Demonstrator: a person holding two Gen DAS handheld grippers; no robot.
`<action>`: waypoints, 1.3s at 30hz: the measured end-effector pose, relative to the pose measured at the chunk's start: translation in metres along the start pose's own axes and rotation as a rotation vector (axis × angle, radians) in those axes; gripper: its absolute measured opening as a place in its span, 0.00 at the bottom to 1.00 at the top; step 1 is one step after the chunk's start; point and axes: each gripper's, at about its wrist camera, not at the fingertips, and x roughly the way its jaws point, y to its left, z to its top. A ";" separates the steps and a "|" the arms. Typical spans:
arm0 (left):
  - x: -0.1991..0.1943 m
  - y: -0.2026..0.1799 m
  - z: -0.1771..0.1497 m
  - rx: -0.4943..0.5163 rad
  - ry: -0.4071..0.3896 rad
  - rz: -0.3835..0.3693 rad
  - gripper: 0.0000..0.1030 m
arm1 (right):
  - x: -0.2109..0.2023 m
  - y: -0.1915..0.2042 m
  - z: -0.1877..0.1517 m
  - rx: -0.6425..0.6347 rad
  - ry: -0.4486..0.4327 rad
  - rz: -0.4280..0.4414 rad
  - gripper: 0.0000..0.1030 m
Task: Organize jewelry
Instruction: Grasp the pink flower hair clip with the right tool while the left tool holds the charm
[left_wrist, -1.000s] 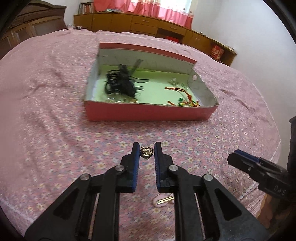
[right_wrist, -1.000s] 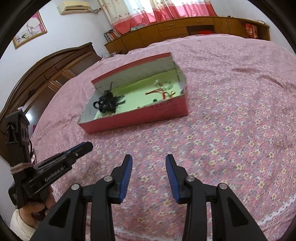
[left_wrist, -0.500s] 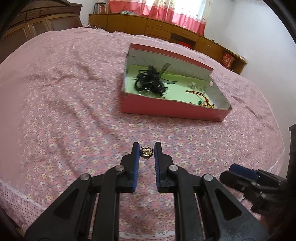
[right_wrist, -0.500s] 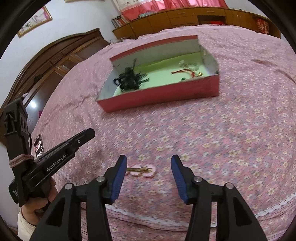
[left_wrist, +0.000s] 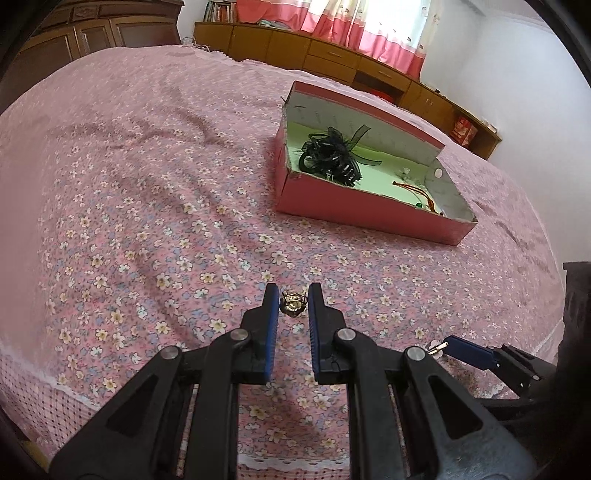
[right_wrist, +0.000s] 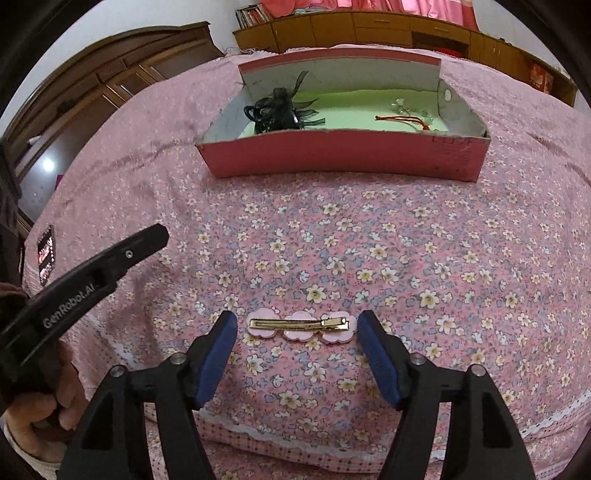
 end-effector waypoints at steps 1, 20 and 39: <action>0.000 0.000 0.000 -0.002 0.001 0.000 0.07 | 0.001 0.001 0.000 -0.007 0.000 -0.006 0.70; 0.006 -0.003 -0.001 0.003 0.010 0.005 0.07 | 0.017 0.013 -0.007 -0.106 -0.016 -0.073 0.69; 0.008 -0.027 0.007 0.056 -0.010 -0.016 0.07 | -0.023 -0.034 -0.003 -0.033 -0.122 -0.076 0.69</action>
